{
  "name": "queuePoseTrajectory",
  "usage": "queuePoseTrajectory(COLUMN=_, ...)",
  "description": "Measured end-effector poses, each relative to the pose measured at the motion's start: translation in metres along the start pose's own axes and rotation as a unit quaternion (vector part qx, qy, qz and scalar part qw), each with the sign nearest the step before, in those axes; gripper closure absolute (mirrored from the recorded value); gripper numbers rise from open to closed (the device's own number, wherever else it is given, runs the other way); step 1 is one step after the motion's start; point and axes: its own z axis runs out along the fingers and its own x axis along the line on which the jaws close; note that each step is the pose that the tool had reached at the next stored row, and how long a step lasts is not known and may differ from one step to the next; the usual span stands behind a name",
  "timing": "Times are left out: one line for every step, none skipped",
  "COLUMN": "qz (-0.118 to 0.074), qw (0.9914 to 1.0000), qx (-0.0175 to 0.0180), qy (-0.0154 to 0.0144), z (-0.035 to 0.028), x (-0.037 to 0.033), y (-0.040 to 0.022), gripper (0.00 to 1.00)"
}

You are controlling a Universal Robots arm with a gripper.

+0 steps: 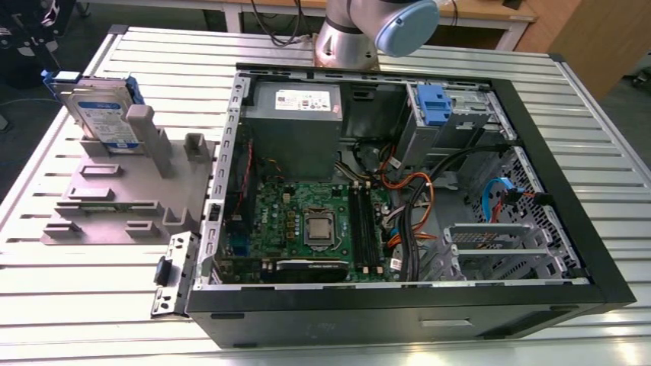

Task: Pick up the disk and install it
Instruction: 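Pick up the disk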

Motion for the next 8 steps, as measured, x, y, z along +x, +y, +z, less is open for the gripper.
queuePoseTrajectory(qz=-0.002, qw=1.0, qx=0.0, qy=0.0, z=0.0, x=0.0, y=0.0, gripper=0.89)
queuePoseTrajectory(qz=-0.004, qw=0.99999, qx=0.0, qy=0.0001, z=0.0, x=0.0, y=0.0, gripper=0.89)
queuePoseTrajectory(qz=-0.007, qw=0.99998, qx=0.0001, qy=0.0003, z=0.0, x=0.0, y=0.0, gripper=0.89)
queuePoseTrajectory(qz=-0.01, qw=0.99995, qx=0.0001, qy=0.0004, z=0.0, x=0.0, y=0.0, gripper=0.89)
queuePoseTrajectory(qz=-0.014, qw=0.9999, qx=0.0001, qy=0.0006, z=0.0, x=0.0, y=0.0, gripper=0.89)
queuePoseTrajectory(qz=-0.018, qw=0.99983, qx=0.0001, qy=0.0008, z=0.0, x=0.0001, y=0.0001, gripper=0.89)
queuePoseTrajectory(qz=-0.022, qw=0.99975, qx=0.0001, qy=0.0009, z=0.0, x=0.0001, y=0.0001, gripper=0.89)
queuePoseTrajectory(qz=-0.026, qw=0.99965, qx=0.0002, qy=0.0011, z=0.0, x=0.0001, y=0.0001, gripper=0.89)
